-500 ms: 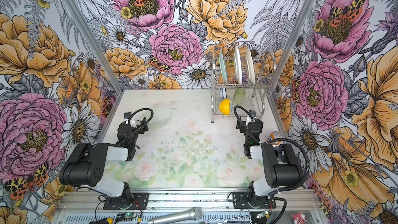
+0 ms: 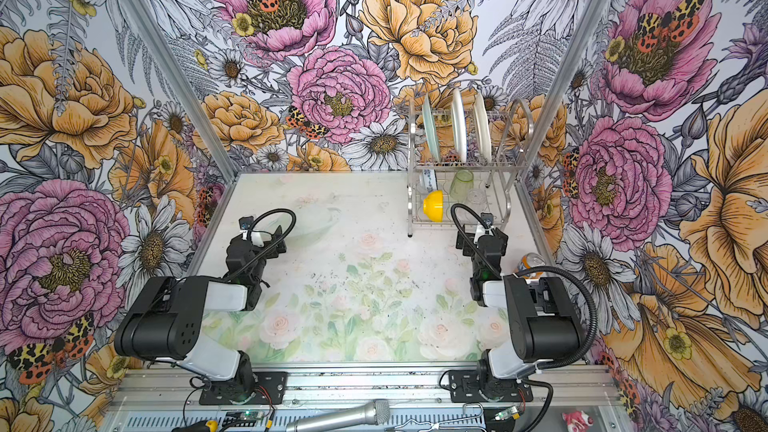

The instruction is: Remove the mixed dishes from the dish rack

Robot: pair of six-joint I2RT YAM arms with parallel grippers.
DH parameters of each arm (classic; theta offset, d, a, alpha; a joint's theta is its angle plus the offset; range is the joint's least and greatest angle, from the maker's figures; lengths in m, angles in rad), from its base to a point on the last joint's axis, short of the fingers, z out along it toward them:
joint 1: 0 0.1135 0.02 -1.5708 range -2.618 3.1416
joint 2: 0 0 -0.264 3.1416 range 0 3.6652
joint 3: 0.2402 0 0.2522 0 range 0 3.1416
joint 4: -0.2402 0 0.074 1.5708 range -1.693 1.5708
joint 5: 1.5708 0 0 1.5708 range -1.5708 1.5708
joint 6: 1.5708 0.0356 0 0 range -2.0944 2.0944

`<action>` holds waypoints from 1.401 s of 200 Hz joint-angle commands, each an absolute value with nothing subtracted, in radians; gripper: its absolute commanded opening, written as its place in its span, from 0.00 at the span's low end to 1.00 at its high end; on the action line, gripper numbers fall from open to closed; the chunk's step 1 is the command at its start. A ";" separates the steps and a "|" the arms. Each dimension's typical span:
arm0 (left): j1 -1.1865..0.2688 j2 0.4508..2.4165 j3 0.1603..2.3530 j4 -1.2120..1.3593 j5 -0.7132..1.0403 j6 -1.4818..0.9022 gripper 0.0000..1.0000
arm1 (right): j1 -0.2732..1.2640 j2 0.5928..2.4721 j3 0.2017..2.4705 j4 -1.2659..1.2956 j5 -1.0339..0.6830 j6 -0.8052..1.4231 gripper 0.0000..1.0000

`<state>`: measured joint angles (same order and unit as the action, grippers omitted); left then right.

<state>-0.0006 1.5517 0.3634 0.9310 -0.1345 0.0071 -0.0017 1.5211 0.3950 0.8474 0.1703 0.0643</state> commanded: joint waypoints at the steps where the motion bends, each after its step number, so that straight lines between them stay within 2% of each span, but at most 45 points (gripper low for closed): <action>1: 0.012 1.551 0.377 0.938 -0.095 0.000 0.99 | -0.015 1.534 0.393 0.859 0.132 0.089 1.00; 38: 0.017 1.551 0.377 0.937 -0.085 -0.001 0.99 | -0.019 1.534 0.393 0.858 0.123 0.090 1.00; 78: 0.049 1.553 0.373 0.952 -0.001 -0.013 0.99 | -0.013 1.535 0.394 0.857 0.135 0.084 1.00; 125: 0.043 1.552 0.374 0.948 -0.010 -0.011 0.99 | -0.006 1.530 0.391 0.863 0.144 0.079 1.00; 155: 0.033 1.521 0.373 0.925 -0.093 -0.025 0.99 | 0.020 1.462 0.402 0.792 0.167 0.052 1.00; 211: 0.027 1.390 0.456 0.636 -0.201 -0.073 0.99 | 0.153 1.361 0.469 0.621 0.310 -0.058 1.00; 227: 0.020 1.362 0.476 0.574 -0.281 -0.092 0.99 | 0.190 1.330 0.508 0.549 0.339 -0.061 1.00; 280: -0.002 1.269 0.528 0.467 -0.327 -0.141 0.99 | 0.234 1.232 0.623 0.313 0.102 0.101 0.98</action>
